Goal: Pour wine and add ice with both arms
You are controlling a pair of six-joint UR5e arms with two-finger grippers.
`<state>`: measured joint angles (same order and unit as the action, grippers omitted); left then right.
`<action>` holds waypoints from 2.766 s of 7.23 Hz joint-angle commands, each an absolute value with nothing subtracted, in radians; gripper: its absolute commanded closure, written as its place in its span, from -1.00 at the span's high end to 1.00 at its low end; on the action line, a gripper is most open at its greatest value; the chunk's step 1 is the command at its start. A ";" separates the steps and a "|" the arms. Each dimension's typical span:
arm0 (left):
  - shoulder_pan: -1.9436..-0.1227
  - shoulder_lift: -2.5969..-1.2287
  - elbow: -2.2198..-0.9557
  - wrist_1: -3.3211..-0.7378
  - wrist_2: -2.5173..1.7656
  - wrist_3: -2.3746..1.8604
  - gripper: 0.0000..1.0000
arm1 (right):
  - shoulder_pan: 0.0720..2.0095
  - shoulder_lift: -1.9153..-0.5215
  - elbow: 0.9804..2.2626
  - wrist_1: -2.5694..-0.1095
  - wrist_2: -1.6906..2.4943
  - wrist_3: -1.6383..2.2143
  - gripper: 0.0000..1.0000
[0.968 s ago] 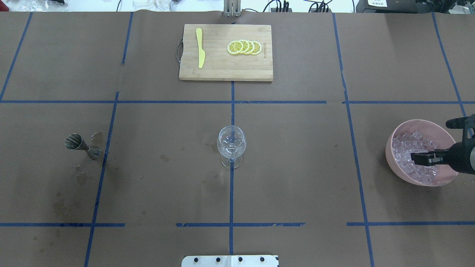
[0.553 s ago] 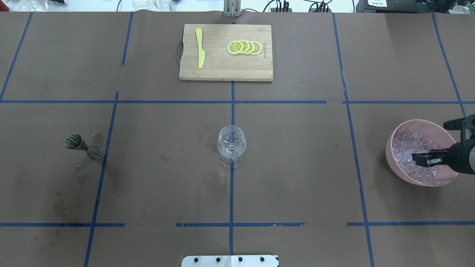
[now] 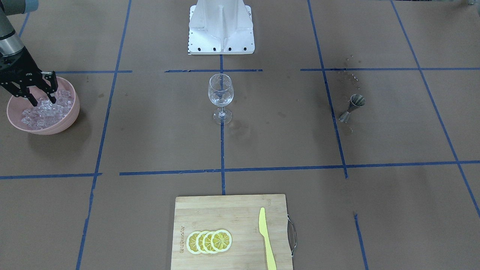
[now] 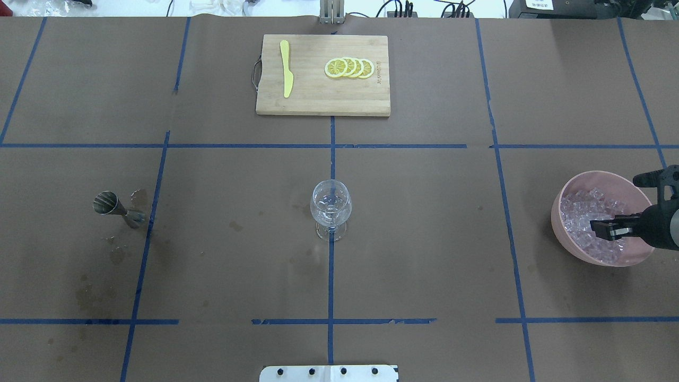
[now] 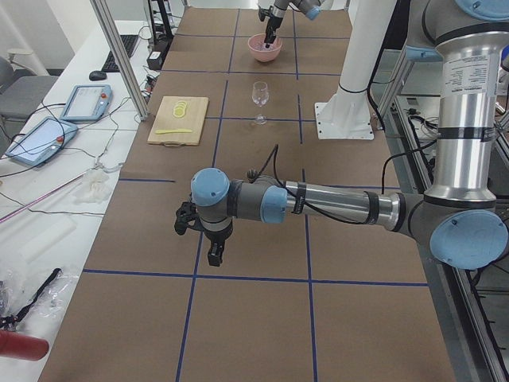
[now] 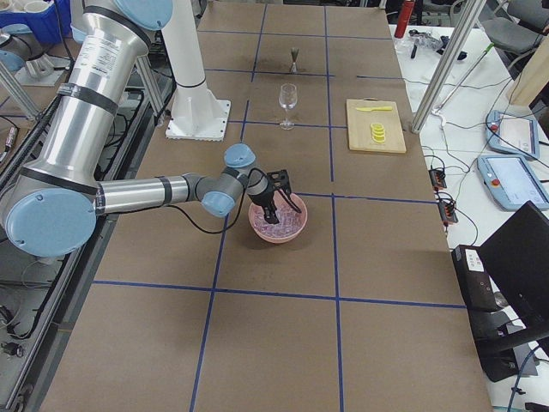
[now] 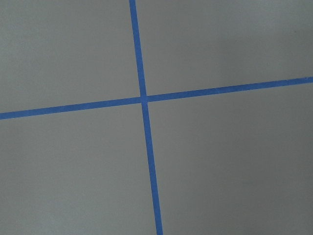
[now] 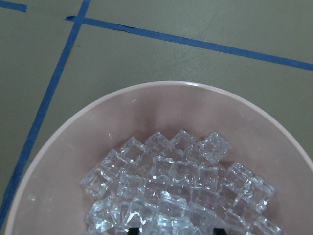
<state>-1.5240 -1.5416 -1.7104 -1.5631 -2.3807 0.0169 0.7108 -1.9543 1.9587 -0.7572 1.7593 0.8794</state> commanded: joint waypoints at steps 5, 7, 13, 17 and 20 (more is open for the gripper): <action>-1.523 -1.542 -1.707 -1.563 -2.379 0.017 1.00 | 0.710 -1.948 1.956 -0.759 1.763 0.877 -0.60; -1.523 -1.542 -1.707 -1.563 -2.379 0.017 1.00 | 0.716 -1.950 1.965 -0.759 1.769 0.876 -1.00; -1.523 -1.542 -1.716 -1.560 -2.381 0.012 1.00 | 0.916 -1.755 2.219 -1.099 2.038 0.873 -1.00; -1.523 -1.542 -1.723 -1.560 -2.381 0.014 1.00 | 0.760 -0.994 2.269 -2.027 1.935 0.963 -1.00; -1.523 -1.543 -1.724 -1.560 -2.382 0.014 1.00 | 0.631 -0.693 1.995 -2.066 1.824 1.110 -1.00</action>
<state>-1.5232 -1.5430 -1.7238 -1.5601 -2.3818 0.0138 0.6780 -0.8215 2.1137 -2.0495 1.8644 1.0452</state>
